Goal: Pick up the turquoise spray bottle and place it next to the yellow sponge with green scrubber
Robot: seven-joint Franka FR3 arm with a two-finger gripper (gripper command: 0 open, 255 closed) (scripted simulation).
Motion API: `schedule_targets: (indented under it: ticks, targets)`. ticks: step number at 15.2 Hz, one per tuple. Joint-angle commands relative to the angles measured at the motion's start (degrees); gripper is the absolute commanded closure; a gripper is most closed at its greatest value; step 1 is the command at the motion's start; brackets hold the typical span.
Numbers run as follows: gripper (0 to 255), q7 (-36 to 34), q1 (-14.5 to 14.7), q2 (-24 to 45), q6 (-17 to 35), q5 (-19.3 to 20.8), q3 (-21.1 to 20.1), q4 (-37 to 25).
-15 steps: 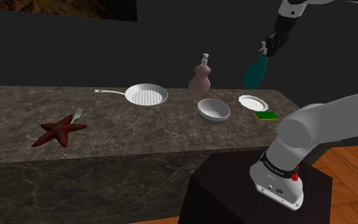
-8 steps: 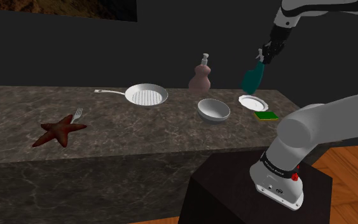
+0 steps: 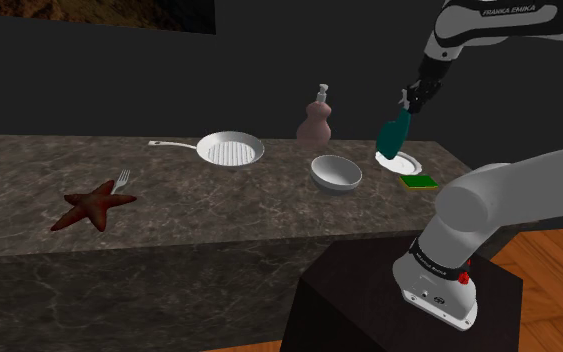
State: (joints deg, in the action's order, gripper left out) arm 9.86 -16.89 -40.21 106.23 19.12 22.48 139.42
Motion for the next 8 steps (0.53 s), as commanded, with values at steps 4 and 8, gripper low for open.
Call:
schedule_targets:
  ticks: [4,8]
  targets:
    - [255,-0.4,-0.3,0.4,4.1,0.8,0.9,3.6]
    - [255,-0.7,-0.5,0.9,7.2,1.5,1.7,6.3]
